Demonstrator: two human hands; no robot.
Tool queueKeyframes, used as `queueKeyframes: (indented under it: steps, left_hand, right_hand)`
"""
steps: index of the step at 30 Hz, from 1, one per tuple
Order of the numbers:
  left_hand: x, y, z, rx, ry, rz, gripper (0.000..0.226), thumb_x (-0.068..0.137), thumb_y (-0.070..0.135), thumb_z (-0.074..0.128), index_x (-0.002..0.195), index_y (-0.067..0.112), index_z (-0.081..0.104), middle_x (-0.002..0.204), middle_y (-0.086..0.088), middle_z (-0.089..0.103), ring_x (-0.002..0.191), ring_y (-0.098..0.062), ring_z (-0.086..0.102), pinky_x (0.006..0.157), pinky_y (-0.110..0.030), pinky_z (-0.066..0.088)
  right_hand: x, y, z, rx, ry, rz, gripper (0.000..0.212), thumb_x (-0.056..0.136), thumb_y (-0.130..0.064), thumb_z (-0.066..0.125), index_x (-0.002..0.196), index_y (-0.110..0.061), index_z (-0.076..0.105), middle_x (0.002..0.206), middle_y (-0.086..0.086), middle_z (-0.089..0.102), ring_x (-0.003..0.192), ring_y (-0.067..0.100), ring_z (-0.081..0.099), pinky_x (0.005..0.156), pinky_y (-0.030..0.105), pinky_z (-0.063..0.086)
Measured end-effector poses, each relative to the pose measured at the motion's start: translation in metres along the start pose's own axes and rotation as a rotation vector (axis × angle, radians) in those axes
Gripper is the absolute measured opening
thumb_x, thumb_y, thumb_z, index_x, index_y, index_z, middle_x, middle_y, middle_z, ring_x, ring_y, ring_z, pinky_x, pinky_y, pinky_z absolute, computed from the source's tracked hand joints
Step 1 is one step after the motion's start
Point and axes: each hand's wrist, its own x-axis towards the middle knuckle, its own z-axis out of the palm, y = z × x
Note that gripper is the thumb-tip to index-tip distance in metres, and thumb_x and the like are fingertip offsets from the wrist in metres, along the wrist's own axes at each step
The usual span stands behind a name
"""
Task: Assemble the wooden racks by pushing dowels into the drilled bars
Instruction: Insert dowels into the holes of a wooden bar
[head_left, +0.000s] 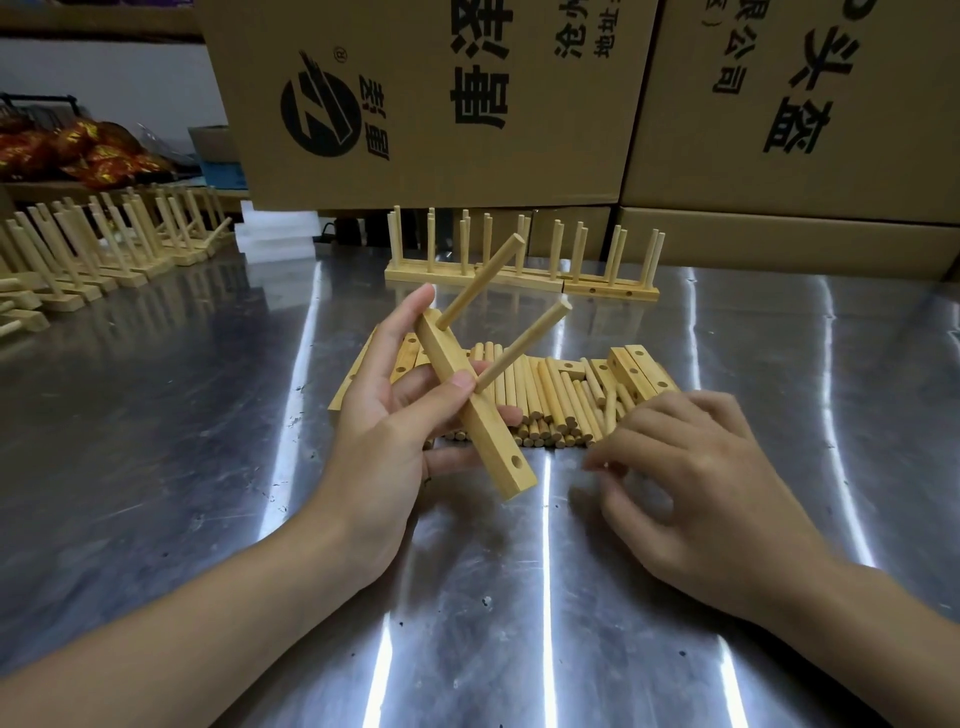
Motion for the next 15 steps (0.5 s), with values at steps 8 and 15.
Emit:
queueKeyframes:
  steps: [8,15]
  left_hand:
    - [0.000,0.000,-0.001,0.006,-0.001,-0.009,0.066,0.104,0.007,0.061,0.149,0.053,0.049,0.121,-0.013,0.076,0.099,-0.043,0.078,0.069,-0.044,0.065]
    - [-0.001,0.001,0.001,0.004,-0.005,-0.021,0.066,0.104,0.008,0.061,0.148,0.054,0.048,0.121,-0.012,0.077,0.100,-0.043,0.078,0.068,-0.047,0.066]
  right_hand:
    - [0.001,0.011,0.003,-0.207,-0.035,-0.122,0.025,0.085,-0.014,0.081,0.102,-0.032,0.080,0.116,-0.003,0.066,0.117,0.027,0.062,0.096,0.042,0.038]
    - [-0.001,-0.006,-0.002,0.329,0.339,0.031,0.009,0.097,-0.031,0.074,0.102,-0.023,0.073,0.101,-0.017,0.070,0.095,0.008,0.065,0.082,0.026,0.047]
